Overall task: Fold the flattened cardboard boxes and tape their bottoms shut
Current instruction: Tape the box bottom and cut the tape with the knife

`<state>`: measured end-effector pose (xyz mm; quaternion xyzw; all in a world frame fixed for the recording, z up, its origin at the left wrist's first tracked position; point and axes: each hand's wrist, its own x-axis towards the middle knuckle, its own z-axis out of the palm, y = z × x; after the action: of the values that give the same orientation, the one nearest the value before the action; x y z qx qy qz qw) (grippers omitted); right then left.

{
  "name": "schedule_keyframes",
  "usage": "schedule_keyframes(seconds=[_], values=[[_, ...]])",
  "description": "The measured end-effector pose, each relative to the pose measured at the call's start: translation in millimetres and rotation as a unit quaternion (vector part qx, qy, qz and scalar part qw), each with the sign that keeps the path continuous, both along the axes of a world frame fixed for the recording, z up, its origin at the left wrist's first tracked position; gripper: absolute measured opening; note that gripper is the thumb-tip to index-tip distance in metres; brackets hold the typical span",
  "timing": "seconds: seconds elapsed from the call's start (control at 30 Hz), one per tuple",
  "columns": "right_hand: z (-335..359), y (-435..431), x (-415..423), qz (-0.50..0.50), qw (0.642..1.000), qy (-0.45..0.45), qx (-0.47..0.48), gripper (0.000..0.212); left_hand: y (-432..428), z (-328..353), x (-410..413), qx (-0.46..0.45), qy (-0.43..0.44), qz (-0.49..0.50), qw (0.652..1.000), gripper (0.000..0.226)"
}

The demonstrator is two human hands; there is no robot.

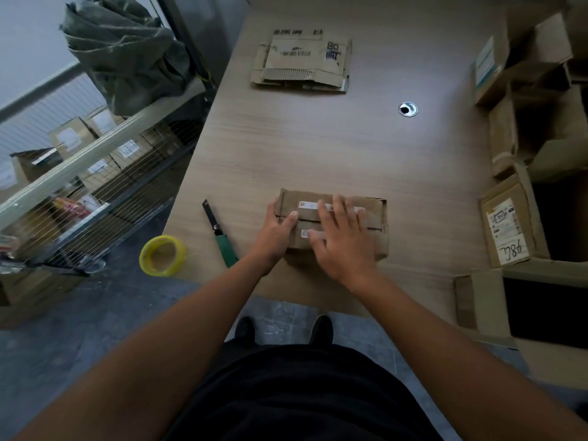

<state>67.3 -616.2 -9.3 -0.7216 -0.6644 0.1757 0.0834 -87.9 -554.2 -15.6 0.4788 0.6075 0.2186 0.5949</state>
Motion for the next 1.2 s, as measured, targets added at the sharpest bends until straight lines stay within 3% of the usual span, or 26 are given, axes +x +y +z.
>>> schedule_keyframes(seconds=[0.1,0.17,0.23,0.3,0.4,0.47,0.6,0.87,1.07,1.2], values=[[-14,11,-30,-0.009,0.999,-0.054,-0.001,0.075,4,11,-34,0.026,-0.025,-0.038,0.999,0.053],[-17,20,-41,-0.011,0.998,-0.055,0.003,0.077,1,10,-79,0.121,0.075,-0.031,0.989,0.040],[-18,27,-50,-0.013,0.998,-0.068,0.009,0.076,-6,-3,-139,0.192,0.219,0.009,0.957,0.028],[-15,30,-58,-0.017,0.997,-0.078,0.020,0.076,-11,-19,-200,0.170,0.321,0.018,0.931,0.035],[-16,31,-65,-0.028,0.994,-0.100,0.023,0.077,-12,-47,-259,0.117,0.424,-0.117,0.890,0.058],[-14,31,-66,-0.036,0.993,-0.112,0.016,0.075,-12,-62,-277,0.147,0.463,-0.207,0.849,0.057],[-7,29,-75,-0.046,0.991,-0.125,0.012,0.069,-6,-77,-300,0.259,0.477,-0.256,0.800,0.030],[3,32,-98,-0.043,0.994,-0.095,0.043,0.061,-9,-20,-287,0.429,0.413,-0.250,0.763,0.024],[10,30,-93,-0.063,0.992,0.059,0.088,0.065,20,28,-190,0.490,0.320,-0.273,0.763,0.034],[20,35,-73,-0.067,0.970,0.223,0.067,0.073,34,33,-125,0.494,0.313,-0.313,0.748,0.050]])
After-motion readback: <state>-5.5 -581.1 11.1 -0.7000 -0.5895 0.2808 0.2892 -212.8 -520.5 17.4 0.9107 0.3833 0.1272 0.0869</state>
